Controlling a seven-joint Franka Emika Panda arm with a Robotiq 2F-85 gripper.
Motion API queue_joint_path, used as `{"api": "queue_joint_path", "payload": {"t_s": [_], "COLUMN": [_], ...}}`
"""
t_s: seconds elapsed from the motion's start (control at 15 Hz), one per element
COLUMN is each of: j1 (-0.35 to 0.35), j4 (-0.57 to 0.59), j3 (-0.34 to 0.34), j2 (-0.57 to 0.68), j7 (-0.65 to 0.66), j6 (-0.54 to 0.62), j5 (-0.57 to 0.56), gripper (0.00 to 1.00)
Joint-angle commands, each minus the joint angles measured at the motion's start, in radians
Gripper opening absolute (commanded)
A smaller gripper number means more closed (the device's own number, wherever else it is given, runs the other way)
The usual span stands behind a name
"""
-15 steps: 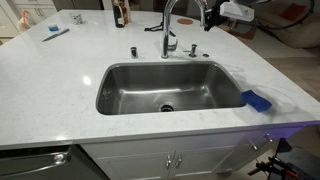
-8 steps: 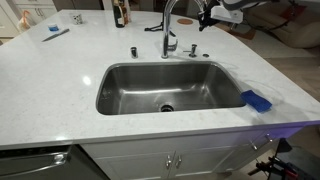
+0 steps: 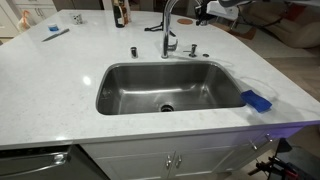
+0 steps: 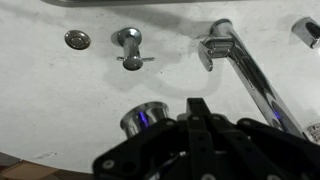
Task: Move the faucet nozzle to the right
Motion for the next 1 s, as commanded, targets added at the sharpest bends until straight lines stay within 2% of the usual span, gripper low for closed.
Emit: {"api": "queue_joint_path", "payload": {"t_s": [0.0, 0.73, 0.87, 0.93], "j1": [-0.021, -0.086, -0.099, -0.104], "j4": [0.111, 0.267, 0.277, 0.265], "j3": [-0.003, 0.005, 0.03, 0.056], "j2": [0.059, 0.174, 0.175, 0.159], "j7": [0.013, 0.032, 0.006, -0.023], "j6": [-0.045, -0.082, -0.11, -0.161], "j5": [0.012, 0.022, 0.042, 0.066], "gripper": [0.0, 0.0, 0.0, 0.0]}}
